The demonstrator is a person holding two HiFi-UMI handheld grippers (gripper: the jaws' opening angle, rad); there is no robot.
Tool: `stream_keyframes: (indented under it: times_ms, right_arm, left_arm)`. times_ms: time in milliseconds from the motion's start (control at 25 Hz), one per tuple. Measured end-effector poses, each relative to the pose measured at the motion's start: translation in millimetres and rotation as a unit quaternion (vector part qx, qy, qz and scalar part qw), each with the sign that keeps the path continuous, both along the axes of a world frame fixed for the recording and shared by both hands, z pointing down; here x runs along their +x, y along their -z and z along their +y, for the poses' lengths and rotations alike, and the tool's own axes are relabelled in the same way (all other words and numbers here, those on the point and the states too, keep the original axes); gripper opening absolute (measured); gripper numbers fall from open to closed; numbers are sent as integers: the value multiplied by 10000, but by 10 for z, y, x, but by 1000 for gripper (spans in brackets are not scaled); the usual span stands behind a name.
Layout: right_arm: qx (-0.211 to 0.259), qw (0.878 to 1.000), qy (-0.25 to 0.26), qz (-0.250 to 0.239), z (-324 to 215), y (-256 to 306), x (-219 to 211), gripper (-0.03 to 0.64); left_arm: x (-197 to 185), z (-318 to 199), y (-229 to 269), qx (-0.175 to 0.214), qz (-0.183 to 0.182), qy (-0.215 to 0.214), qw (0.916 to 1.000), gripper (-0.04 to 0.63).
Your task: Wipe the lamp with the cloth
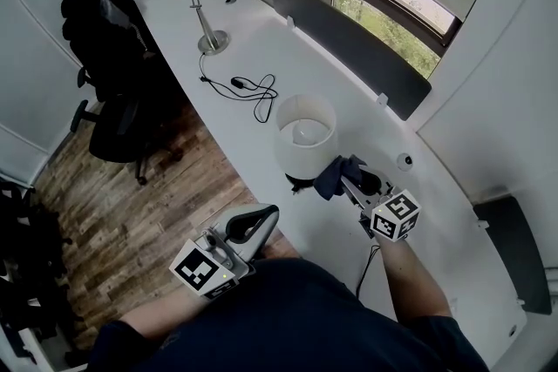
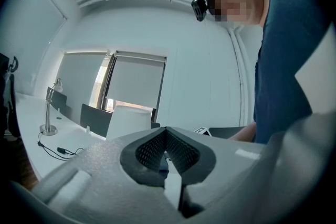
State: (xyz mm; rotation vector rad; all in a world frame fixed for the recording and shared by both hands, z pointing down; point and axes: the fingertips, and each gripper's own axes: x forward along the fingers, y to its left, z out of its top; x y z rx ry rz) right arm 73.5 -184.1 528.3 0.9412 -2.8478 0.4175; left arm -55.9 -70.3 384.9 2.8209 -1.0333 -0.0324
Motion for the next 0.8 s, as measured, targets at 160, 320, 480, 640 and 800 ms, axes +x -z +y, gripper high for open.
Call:
stream_keyframes:
  times_ms: [160,320,480,640,800]
  right_arm:
    - [224,9997,53,49,-45,238,-3,118]
    - [497,9987,87,0,-99,542,-12,118]
    - [793,9967,86,-155,-155,896,-13,118]
    - [1075,9935,134,-354,-157,1233,-52,118]
    - [1371,9892,237,-463,-128,1516,-93,118]
  left_arm:
    - [-6,18,68,104,108,-15,9999,6]
    - [-40,28,56,105,40,26,9999,6]
    - [-62,26,56,132,36,50,9999,6]
    - [-47,40,122,128,92,38,9999,6]
    - [-41,83,116,191,208,-4,9996,6]
